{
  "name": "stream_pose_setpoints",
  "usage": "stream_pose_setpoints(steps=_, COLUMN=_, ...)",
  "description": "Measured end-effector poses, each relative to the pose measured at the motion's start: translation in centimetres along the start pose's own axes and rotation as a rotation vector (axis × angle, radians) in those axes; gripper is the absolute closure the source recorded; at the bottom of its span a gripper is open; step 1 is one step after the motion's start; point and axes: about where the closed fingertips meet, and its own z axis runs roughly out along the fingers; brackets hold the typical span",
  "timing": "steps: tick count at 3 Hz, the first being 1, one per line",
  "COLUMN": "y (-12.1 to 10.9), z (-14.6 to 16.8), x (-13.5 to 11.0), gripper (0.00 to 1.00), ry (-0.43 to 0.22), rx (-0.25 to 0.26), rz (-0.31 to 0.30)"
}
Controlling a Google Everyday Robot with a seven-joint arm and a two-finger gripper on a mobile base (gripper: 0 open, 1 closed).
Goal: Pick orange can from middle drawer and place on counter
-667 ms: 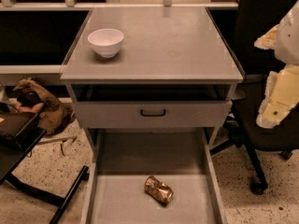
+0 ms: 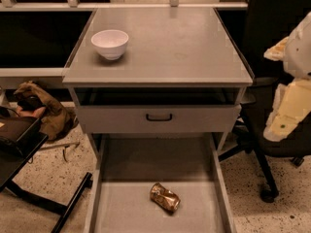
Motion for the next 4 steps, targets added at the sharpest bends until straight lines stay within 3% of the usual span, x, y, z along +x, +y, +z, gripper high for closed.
stream_pose_setpoints(steps=1, y=2.2, z=4.2, x=0.3, gripper=0.00, ry=-0.019, rx=-0.034, rz=0.022)
stream_pose_setpoints(steps=2, y=6.1, z=10.9, x=1.4, gripper=0.00, ry=-0.032, rx=-0.129, rz=0.057)
stream_pose_setpoints(steps=3, y=6.5, z=11.5, x=1.5, gripper=0.00, ry=-0.029, rx=-0.132, rz=0.057)
stream_pose_setpoints(steps=4, y=7.8, z=15.7, x=2.4, gripper=0.00, ry=-0.028, rx=-0.164, rz=0.044)
